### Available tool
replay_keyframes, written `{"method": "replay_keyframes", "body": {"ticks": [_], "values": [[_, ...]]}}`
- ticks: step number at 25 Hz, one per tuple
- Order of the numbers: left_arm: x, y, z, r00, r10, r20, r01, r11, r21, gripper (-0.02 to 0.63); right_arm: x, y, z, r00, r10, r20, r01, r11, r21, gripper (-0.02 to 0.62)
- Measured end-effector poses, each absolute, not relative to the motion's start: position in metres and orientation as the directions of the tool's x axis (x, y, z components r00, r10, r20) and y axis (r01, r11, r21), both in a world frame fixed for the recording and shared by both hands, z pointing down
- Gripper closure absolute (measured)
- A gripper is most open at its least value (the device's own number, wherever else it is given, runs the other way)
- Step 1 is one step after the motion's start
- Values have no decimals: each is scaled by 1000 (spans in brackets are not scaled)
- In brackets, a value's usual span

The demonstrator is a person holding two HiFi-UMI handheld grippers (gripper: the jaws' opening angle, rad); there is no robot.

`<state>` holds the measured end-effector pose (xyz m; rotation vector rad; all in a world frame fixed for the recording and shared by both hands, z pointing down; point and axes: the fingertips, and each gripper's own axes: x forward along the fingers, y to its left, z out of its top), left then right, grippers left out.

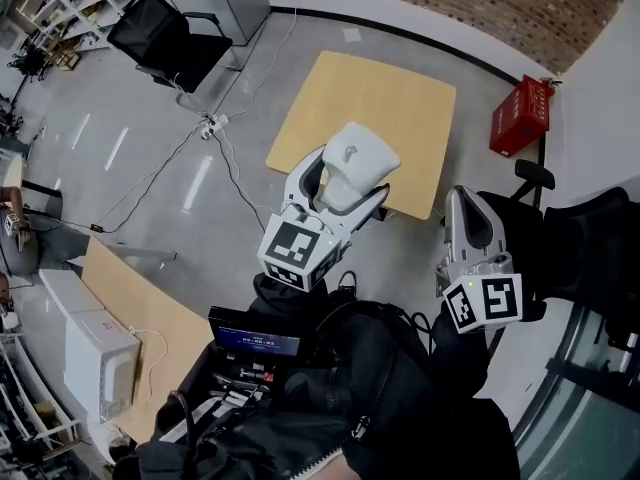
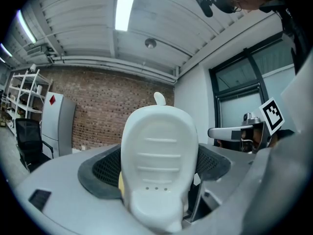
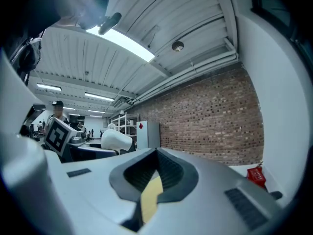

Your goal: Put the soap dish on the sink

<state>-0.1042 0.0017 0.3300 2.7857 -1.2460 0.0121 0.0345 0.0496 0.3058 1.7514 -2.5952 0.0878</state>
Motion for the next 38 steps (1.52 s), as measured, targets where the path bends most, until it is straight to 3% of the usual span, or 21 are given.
{"method": "replay_keyframes", "body": {"ticks": [19, 38], "values": [[-88, -62, 343, 655, -753, 72, -756, -649, 84, 150, 47, -19, 316, -407, -912, 57, -913, 406, -38, 591], [-13, -131, 344, 629, -770, 103, -777, -627, 58, 149, 140, -93, 323, -396, -917, 44, -917, 393, -76, 591]]}}
